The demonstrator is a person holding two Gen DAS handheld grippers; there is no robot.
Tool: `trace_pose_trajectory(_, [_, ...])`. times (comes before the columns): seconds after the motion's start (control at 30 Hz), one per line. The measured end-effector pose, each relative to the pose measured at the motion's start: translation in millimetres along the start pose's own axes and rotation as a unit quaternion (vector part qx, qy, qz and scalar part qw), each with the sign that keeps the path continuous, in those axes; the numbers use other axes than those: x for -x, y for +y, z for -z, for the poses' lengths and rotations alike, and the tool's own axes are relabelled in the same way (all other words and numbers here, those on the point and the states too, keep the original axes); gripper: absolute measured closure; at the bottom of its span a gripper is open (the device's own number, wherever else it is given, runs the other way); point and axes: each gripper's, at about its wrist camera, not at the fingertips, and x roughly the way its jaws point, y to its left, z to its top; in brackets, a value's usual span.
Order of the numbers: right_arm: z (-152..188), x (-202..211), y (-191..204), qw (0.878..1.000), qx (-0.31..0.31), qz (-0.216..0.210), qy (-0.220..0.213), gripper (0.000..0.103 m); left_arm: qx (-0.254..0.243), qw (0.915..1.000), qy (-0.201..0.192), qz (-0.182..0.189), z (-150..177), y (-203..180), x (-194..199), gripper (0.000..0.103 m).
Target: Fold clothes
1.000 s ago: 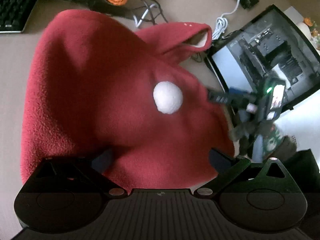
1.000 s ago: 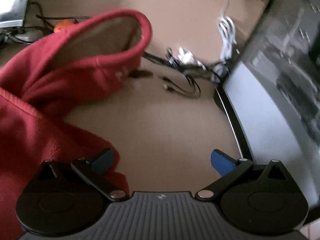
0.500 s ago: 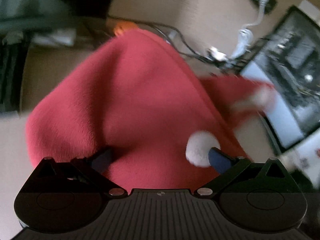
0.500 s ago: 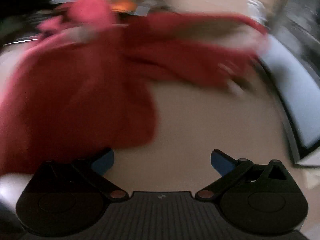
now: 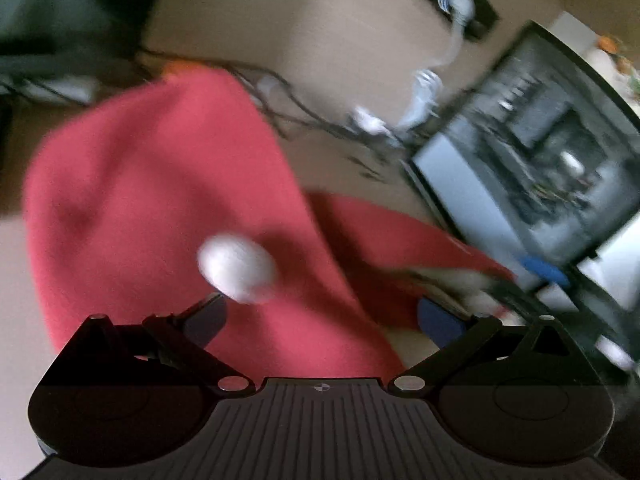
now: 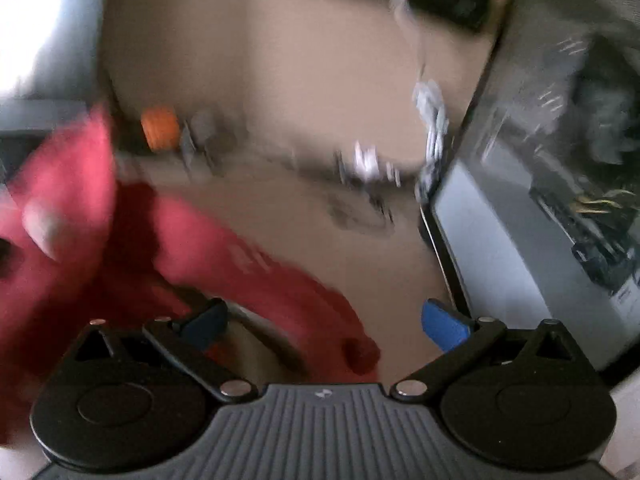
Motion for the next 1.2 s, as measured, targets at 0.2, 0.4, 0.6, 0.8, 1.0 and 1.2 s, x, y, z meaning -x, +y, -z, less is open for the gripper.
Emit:
trace_pose_trajectory(0.2, [5.3,-39.7,-22.2,0.994,-0.097,0.006,0.051,0.0,-0.096,0.9928,0.055,-0.045,35.5,-31.2,-37.0,0.0])
trace_pose_trajectory(0.4, [46.5,-12.6,-17.4,0.992,-0.083,0.041,0.084,0.0,-0.158,0.9837,0.077,-0.038,49.4,-23.7,-23.8,0.0])
trace_pose_trajectory(0.6, [66.0,42.9,-45.7,0.987,-0.151,-0.005,0.051,0.0,-0.205,0.9716,0.112,-0.037,59.4,-7.3,3.5,0.0])
trace_pose_trajectory(0.8, [59.3,64.5,-45.3,0.988,-0.149,0.039,0.015,0.0,-0.21,0.9712,0.112,-0.022,41.8,-10.5,17.7,0.0])
trace_pose_trajectory(1.0, [81.9,51.0,-41.1,0.988,-0.146,0.041,0.039,0.0,-0.185,0.9825,0.016,0.011,-15.8,-20.7,30.4,0.0])
trace_pose_trajectory(1.2, [85.0,43.7,-49.9,0.987,-0.156,0.019,0.034,0.0,-0.136,0.9853,-0.042,-0.095,-75.5,-7.1,-35.2,0.0])
